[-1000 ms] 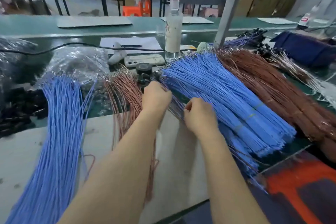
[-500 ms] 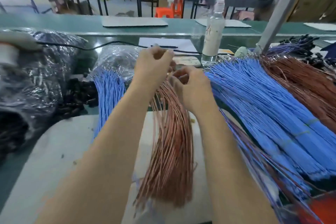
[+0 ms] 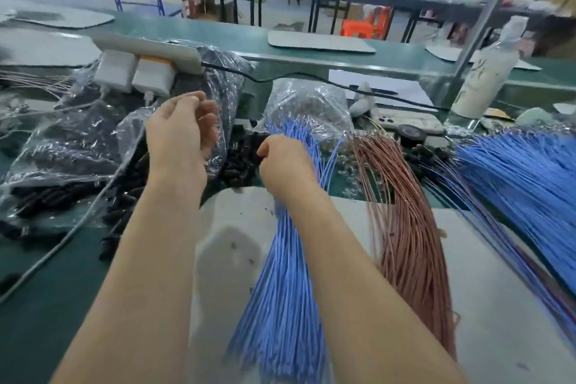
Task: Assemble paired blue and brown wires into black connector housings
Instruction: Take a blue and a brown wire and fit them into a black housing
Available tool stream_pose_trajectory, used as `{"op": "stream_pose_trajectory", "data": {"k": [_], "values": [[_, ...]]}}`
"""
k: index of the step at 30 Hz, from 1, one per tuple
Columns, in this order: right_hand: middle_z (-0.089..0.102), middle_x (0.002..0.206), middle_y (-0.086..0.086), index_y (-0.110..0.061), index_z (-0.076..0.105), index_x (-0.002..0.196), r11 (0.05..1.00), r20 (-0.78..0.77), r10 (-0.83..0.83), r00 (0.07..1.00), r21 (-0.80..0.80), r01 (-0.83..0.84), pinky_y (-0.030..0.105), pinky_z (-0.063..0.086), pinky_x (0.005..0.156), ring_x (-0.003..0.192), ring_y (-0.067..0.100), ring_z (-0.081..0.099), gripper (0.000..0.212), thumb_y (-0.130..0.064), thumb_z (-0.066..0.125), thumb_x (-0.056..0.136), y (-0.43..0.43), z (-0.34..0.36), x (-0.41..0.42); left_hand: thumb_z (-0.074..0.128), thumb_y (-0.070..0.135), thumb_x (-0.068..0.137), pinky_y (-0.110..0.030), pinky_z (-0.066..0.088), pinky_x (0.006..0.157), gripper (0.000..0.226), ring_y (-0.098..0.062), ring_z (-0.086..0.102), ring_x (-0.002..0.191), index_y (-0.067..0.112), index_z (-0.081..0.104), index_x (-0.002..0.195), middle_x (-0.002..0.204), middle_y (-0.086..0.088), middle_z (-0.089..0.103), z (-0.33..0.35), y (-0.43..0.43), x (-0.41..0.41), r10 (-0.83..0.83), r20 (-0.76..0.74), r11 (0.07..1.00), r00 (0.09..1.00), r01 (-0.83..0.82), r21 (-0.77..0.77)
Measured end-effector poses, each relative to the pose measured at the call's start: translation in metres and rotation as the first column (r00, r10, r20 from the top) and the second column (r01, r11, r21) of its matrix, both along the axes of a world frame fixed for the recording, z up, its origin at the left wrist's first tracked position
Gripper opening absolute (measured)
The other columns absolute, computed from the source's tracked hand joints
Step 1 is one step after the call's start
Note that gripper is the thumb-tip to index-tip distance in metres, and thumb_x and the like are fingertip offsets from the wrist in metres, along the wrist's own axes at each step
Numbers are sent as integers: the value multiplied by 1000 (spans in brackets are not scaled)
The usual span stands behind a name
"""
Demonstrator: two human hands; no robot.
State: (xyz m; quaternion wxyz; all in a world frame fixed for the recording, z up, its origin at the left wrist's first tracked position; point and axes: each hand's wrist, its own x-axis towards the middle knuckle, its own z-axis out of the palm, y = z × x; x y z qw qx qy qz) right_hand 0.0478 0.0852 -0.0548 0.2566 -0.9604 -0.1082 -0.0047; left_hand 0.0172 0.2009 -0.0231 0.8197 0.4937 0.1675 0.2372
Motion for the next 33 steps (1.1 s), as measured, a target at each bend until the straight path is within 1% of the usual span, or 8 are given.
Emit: {"op": "stream_pose_trajectory", "data": {"k": [6, 9, 14, 17, 21, 25, 28, 33], "values": [[52, 129, 7, -26, 51, 132, 984, -9, 75, 997, -164, -76, 40, 46, 90, 114, 30, 51, 45, -10, 49, 90, 15, -11, 7, 45, 10, 94, -16, 42, 51, 18, -2, 54, 52, 17, 60, 85, 63, 9, 64, -6, 5, 4, 2, 2, 1000, 1000, -2, -21], [50, 130, 6, -30, 52, 131, 965, -10, 106, 994, -241, -105, 39, 42, 88, 114, 30, 51, 42, -14, 51, 91, 17, -14, 10, 44, 9, 94, -16, 42, 52, 21, -2, 53, 52, 17, 60, 83, 62, 9, 63, -9, 2, 4, -8, 0, 1000, 1000, 8, -20], [64, 105, 1, -21, 60, 104, 992, 34, 23, 999, -127, -18, 32, 46, 75, 94, 23, 58, 20, -9, 52, 91, 13, -15, 10, 46, 9, 94, -15, 43, 54, 21, -2, 54, 54, 17, 61, 82, 60, 10, 64, -8, -3, 3, -14, 3, 1000, 1000, 14, -21], [63, 109, 3, -19, 62, 107, 1000, 26, -1, 1000, -15, 1, 33, 49, 76, 96, 23, 58, 24, -8, 51, 89, 11, -13, 12, 46, 9, 94, -15, 43, 54, 20, -2, 54, 54, 16, 60, 83, 60, 9, 64, -7, -4, 2, -19, 22, 999, 1000, 19, -30], [57, 115, 6, -15, 62, 114, 993, 130, -44, 991, 111, 30, 33, 44, 78, 101, 24, 55, 27, -9, 50, 91, 18, -11, 16, 46, 9, 94, -16, 43, 54, 19, -3, 55, 54, 15, 61, 85, 62, 8, 65, -6, -1, 4, -5, 24, 999, 1000, 6, -46], [48, 124, 7, -13, 55, 122, 1000, 109, 2, 994, -18, -1, 34, 40, 80, 110, 27, 50, 33, -4, 47, 91, 27, -19, 21, 46, 9, 94, -15, 43, 53, 19, -3, 55, 53, 15, 61, 84, 61, 9, 65, -6, 0, 6, -1, 27, 999, 1000, 2, -46], [44, 126, 9, -13, 52, 124, 996, 88, -15, 996, -88, 22, 36, 41, 85, 111, 28, 48, 31, -10, 48, 93, 33, -22, 25, 46, 9, 94, -15, 43, 54, 19, -4, 55, 55, 15, 62, 85, 61, 9, 65, -6, 0, 7, -4, 24, 999, 1000, 5, -47], [46, 124, 11, -10, 51, 121, 994, 83, -94, 992, -56, 99, 34, 39, 85, 111, 28, 47, 27, -12, 47, 94, 37, -23, 31, 46, 8, 94, -16, 44, 55, 19, -4, 54, 55, 16, 62, 84, 63, 7, 65, -7, -2, 8, -14, 21, 999, 1000, 14, -39]]}}
